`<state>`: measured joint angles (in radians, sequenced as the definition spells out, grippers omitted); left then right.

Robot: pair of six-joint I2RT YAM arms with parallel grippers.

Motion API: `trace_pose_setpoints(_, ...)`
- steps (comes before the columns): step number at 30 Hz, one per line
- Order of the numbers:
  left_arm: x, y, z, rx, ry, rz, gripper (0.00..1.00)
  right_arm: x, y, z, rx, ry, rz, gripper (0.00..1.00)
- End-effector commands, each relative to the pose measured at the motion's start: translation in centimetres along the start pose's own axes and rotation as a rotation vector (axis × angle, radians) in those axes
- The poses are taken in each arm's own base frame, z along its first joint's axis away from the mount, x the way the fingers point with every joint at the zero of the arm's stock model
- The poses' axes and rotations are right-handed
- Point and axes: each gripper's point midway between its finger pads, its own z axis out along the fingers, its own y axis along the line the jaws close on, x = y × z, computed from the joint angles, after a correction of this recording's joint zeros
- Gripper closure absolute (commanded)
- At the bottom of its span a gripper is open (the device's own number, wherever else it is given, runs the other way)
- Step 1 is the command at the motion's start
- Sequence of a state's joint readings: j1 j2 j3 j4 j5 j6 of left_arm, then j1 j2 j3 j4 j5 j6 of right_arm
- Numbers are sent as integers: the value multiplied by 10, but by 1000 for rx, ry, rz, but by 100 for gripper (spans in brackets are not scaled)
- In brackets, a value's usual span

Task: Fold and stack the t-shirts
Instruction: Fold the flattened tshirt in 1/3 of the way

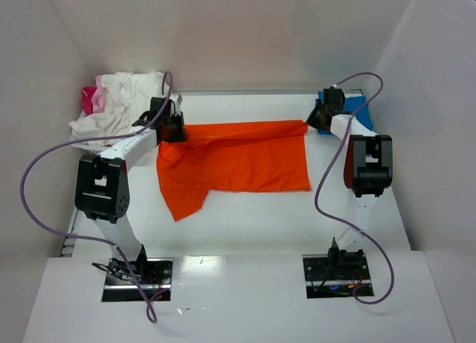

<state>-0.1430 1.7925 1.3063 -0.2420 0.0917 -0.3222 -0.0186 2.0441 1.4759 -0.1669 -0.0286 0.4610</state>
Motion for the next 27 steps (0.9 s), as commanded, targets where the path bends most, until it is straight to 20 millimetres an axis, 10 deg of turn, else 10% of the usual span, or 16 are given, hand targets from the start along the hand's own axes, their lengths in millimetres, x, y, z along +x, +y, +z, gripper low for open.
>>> trace_pose_setpoints(1,-7,-8,-18,22,-34,-19,100,-7,0,-8,-24,-25,24,100)
trace_pose_setpoints(15,32,-4,-20,27,66,-41,100,29,-16,-8,4,61,28,100)
trace_pose_setpoints(18,35,-6,-22,34,77,-52,75,29,-16,-8,4,61,28,99)
trace_pose_setpoints(27,-13,-11,-46,7,-57,-56,13,-10,8,-33,-58,-33,22,54)
